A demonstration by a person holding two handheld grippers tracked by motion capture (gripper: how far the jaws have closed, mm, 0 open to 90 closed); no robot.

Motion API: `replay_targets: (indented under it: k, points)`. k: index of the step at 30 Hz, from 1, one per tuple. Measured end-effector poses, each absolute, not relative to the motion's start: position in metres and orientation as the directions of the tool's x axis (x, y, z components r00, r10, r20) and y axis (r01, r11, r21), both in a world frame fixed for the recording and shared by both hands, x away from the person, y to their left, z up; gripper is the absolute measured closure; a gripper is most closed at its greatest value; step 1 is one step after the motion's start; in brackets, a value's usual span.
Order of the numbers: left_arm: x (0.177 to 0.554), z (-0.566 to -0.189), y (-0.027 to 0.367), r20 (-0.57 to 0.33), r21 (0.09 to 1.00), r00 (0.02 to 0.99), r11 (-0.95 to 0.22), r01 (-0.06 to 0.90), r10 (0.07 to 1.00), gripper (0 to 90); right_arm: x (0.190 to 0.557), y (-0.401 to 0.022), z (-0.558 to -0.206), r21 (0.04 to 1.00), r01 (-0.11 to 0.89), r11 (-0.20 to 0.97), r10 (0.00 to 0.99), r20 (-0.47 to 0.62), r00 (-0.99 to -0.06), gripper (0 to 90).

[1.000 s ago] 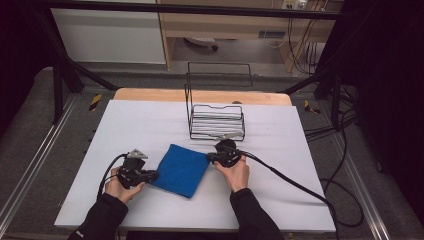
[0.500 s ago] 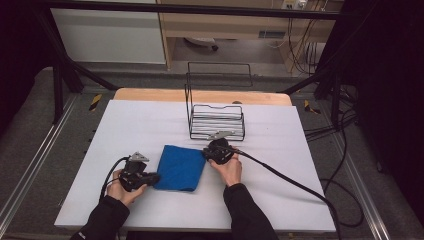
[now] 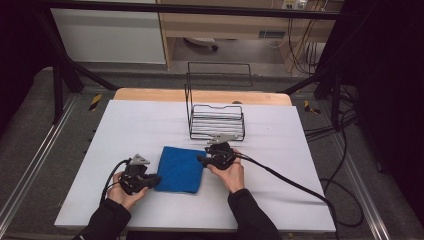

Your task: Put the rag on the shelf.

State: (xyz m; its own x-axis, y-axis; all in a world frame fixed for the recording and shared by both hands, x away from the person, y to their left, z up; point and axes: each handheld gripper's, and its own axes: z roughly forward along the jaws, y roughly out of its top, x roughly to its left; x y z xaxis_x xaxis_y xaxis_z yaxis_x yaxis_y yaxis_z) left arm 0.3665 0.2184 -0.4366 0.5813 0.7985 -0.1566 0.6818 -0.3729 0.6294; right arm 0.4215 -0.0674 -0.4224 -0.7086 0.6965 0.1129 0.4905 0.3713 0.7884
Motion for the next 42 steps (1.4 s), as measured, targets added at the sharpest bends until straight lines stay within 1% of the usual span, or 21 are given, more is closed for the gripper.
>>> replay_targets:
  k: [1,2,6,8,11,14,15,16,17,19,23,24,25,27,32,35,38,39,40,41,42]
  points:
    - [0.366,-0.437,0.218,-0.151,0.63,0.583,-0.377,0.679,0.798,78.8,0.421,-0.067,-0.422,0.788,0.491,0.371,0.697,0.113,-0.709,48.6]
    - [0.366,-0.437,0.218,-0.15,0.629,0.585,-0.379,0.678,0.797,79.6,0.404,-0.066,-0.42,0.769,0.508,0.389,0.695,0.117,-0.709,44.8]
    - [0.367,-0.436,0.217,-0.149,0.626,0.586,-0.382,0.68,0.797,81.6,0.377,-0.06,-0.426,0.755,0.519,0.401,0.685,0.129,-0.717,42.6]
    - [0.367,-0.437,0.217,-0.154,0.623,0.582,-0.378,0.684,0.799,81.8,0.372,-0.055,-0.433,0.746,0.539,0.39,0.682,0.159,-0.714,41.2]
    - [0.368,-0.438,0.218,-0.157,0.625,0.581,-0.375,0.685,0.799,81.9,0.368,-0.052,-0.44,0.732,0.543,0.411,0.703,0.124,-0.7,41.5]
    - [0.368,-0.439,0.218,-0.156,0.625,0.578,-0.373,0.686,0.801,82.0,0.366,-0.05,-0.445,0.717,0.553,0.424,0.702,0.125,-0.701,43.1]
    - [0.369,-0.439,0.219,-0.158,0.624,0.578,-0.373,0.687,0.8,82.0,0.363,-0.048,-0.448,0.709,0.568,0.418,0.699,0.148,-0.7,47.7]
    - [0.369,-0.439,0.219,-0.16,0.624,0.577,-0.371,0.688,0.801,82.0,0.363,-0.048,-0.448,0.709,0.568,0.418,0.699,0.148,-0.7,47.7]
    - [0.369,-0.439,0.219,-0.159,0.624,0.575,-0.37,0.689,0.803,82.1,0.359,-0.046,-0.451,0.699,0.592,0.402,0.7,0.182,-0.69,51.4]
    - [0.369,-0.439,0.218,-0.16,0.622,0.57,-0.366,0.692,0.806,82.2,0.357,-0.045,-0.452,0.705,0.59,0.392,0.709,0.177,-0.683,53.6]
    - [0.368,-0.438,0.217,-0.157,0.618,0.567,-0.368,0.695,0.808,83.9,0.354,-0.043,-0.453,0.697,0.625,0.352,0.724,0.221,-0.653,79.0]
    - [0.368,-0.438,0.217,-0.157,0.618,0.567,-0.368,0.695,0.808,84.2,0.354,-0.043,-0.453,0.697,0.625,0.352,0.724,0.221,-0.653,79.0]
    - [0.368,-0.438,0.217,-0.155,0.618,0.568,-0.369,0.694,0.808,84.4,0.353,-0.043,-0.453,0.692,0.634,0.345,0.718,0.241,-0.653,84.2]
    - [0.368,-0.437,0.217,-0.163,0.618,0.569,-0.366,0.696,0.806,84.7,0.354,-0.044,-0.451,0.688,0.635,0.351,0.713,0.243,-0.658,85.8]
    - [0.361,-0.432,0.212,-0.227,0.615,0.593,-0.358,0.702,0.773,84.5,0.355,-0.056,-0.439,0.669,0.647,0.367,0.71,0.248,-0.659,86.1]
    - [0.356,-0.432,0.206,-0.232,0.616,0.612,-0.373,0.694,0.756,82.2,0.355,-0.068,-0.434,0.657,0.656,0.372,0.712,0.252,-0.656,85.6]
    - [0.352,-0.433,0.201,-0.199,0.618,0.625,-0.398,0.678,0.755,71.0,0.356,-0.075,-0.437,0.647,0.668,0.366,0.713,0.266,-0.648,81.8]
    - [0.352,-0.431,0.201,-0.188,0.62,0.625,-0.401,0.674,0.758,66.8,0.356,-0.076,-0.439,0.654,0.663,0.363,0.708,0.269,-0.653,77.6]
    - [0.354,-0.43,0.202,-0.178,0.631,0.62,-0.395,0.668,0.764,66.8,0.356,-0.076,-0.439,0.654,0.663,0.363,0.708,0.269,-0.653,77.6]
    - [0.355,-0.427,0.205,-0.168,0.645,0.616,-0.387,0.659,0.77,61.5,0.356,-0.078,-0.44,0.661,0.658,0.36,0.707,0.267,-0.655,70.6]
    - [0.358,-0.424,0.207,-0.161,0.661,0.613,-0.377,0.649,0.773,50.5,0.356,-0.082,-0.439,0.681,0.638,0.358,0.698,0.258,-0.668,59.6]
